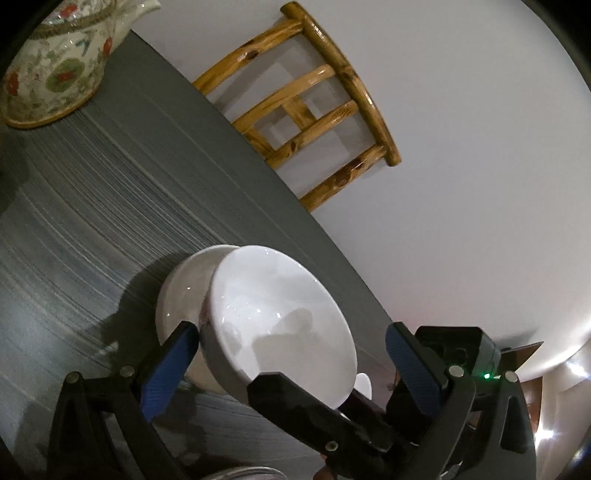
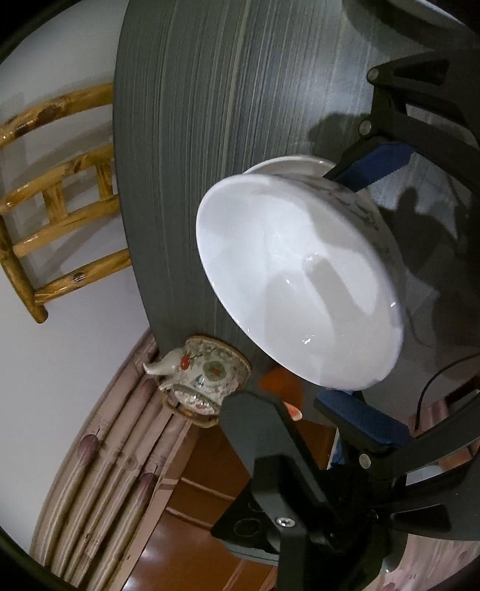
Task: Organize plates and bowls
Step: 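Open both tools and lift them off the nested bowls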
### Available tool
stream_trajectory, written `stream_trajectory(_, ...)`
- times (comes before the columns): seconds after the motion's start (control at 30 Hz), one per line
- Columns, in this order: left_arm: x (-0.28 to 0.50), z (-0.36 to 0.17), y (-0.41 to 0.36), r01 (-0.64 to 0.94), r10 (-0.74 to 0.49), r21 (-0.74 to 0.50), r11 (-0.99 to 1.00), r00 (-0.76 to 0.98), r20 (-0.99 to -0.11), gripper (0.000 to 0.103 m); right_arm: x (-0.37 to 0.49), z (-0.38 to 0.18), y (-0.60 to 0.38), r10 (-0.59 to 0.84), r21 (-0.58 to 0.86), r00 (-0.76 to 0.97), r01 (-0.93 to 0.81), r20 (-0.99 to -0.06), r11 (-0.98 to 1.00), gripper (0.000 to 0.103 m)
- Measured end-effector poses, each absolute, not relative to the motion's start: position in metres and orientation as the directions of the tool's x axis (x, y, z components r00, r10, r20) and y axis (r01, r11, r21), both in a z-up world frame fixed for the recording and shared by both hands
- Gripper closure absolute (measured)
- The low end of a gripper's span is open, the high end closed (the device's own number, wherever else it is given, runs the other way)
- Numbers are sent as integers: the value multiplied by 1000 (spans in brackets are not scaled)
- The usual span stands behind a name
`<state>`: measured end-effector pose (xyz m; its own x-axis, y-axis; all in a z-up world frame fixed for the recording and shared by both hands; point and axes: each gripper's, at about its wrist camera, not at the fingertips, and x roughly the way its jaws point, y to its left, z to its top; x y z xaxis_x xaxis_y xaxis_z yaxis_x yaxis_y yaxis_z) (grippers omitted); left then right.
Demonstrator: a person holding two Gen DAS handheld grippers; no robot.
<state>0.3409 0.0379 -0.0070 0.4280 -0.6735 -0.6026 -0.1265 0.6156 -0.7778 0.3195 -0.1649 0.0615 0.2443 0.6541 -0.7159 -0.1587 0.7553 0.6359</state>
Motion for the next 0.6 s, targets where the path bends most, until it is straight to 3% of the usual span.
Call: stream_trajectory(0.6,337,-29,44,-140,-727,-812,566,381,-572,0,313,61,-151,540,494,190,-240,-820,835,2)
